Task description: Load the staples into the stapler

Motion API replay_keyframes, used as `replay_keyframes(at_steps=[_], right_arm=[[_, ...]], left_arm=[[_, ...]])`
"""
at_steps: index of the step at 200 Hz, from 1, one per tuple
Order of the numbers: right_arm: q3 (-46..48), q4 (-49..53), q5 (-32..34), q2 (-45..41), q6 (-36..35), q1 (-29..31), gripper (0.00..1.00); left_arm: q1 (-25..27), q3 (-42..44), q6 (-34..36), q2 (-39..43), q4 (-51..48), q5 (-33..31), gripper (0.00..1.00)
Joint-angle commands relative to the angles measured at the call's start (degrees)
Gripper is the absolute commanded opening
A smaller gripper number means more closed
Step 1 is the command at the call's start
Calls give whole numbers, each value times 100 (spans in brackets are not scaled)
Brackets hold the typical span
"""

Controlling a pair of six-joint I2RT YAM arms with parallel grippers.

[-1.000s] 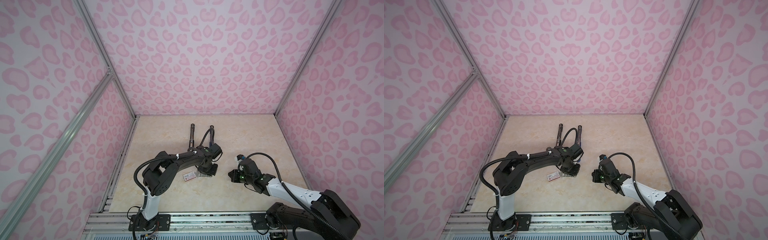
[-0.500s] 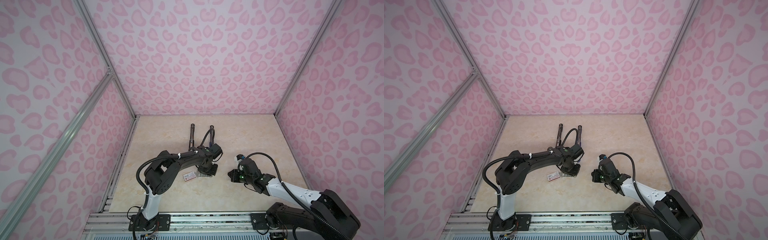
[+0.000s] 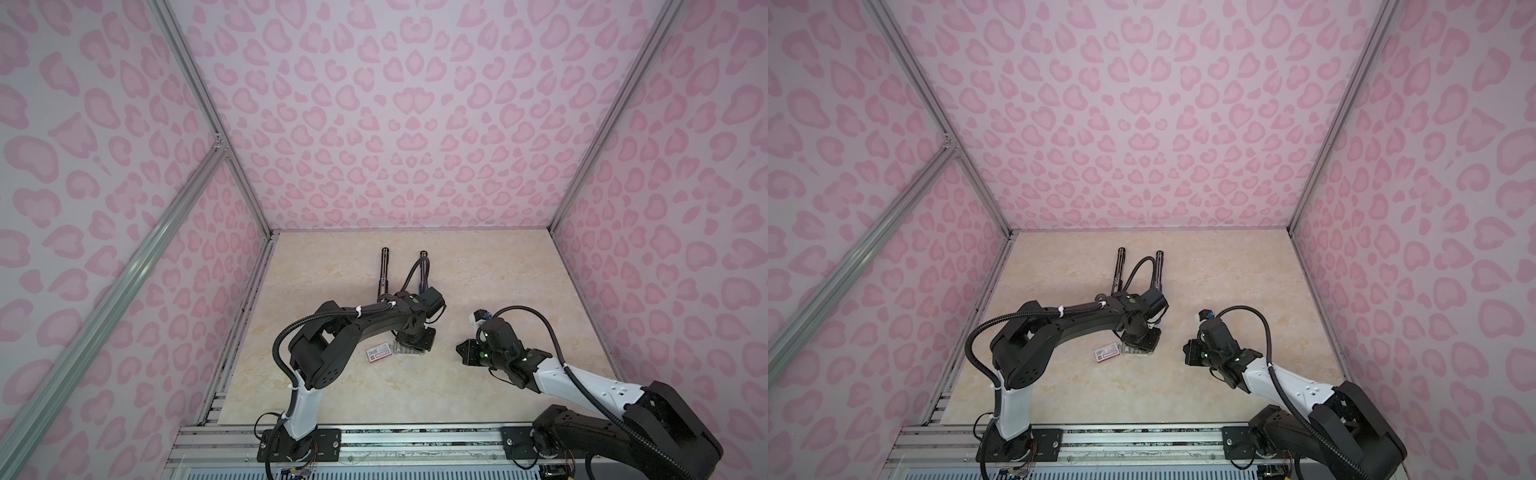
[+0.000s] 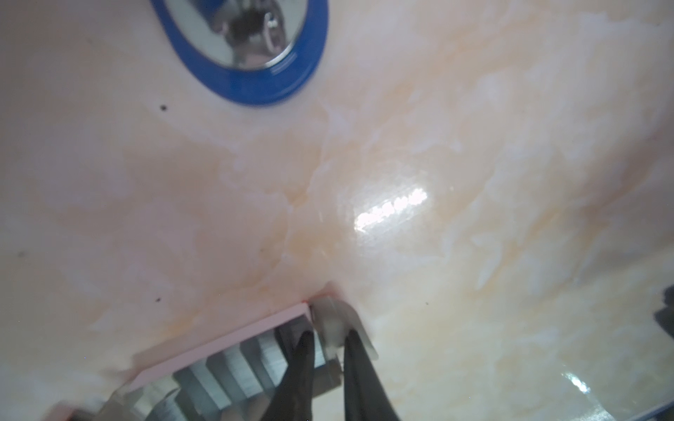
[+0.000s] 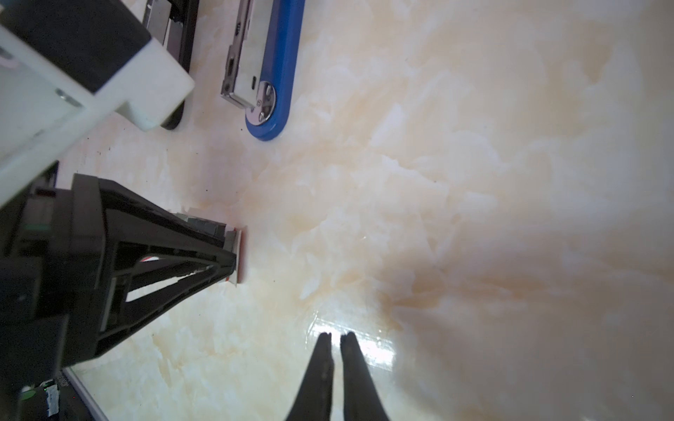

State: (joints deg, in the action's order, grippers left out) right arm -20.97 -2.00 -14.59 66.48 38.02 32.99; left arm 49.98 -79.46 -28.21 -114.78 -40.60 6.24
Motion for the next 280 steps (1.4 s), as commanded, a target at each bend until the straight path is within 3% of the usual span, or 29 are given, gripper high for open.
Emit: replay_keyframes(at_steps=[1,60,100,126,146,171,239,280], right_arm=[[40,-45,20,-12,24,6,11],[55,-73,26,-13,31,5,11],[66,-97,0,23,30,7,11],[73,-116,-8,23,47,5,11],[73,-143,-20,63,48,18,11],[76,-163,-30,67,57,16,11],[111,-143,1,6,56,20,11],[76,-138,0,23,48,23,11]], left_arm=[[-3,-61,8,-7,-78,-57,20],[-22,-19,-14,43,-26,-86,19],[-47,-8,-19,72,-1,-45,8],[-43,8,-18,105,-1,-36,6],[-49,1,-14,116,-1,-26,18],[-58,2,-25,66,21,16,19],[-58,-63,41,-69,-34,147,3],[-53,-4,28,174,-84,100,3]])
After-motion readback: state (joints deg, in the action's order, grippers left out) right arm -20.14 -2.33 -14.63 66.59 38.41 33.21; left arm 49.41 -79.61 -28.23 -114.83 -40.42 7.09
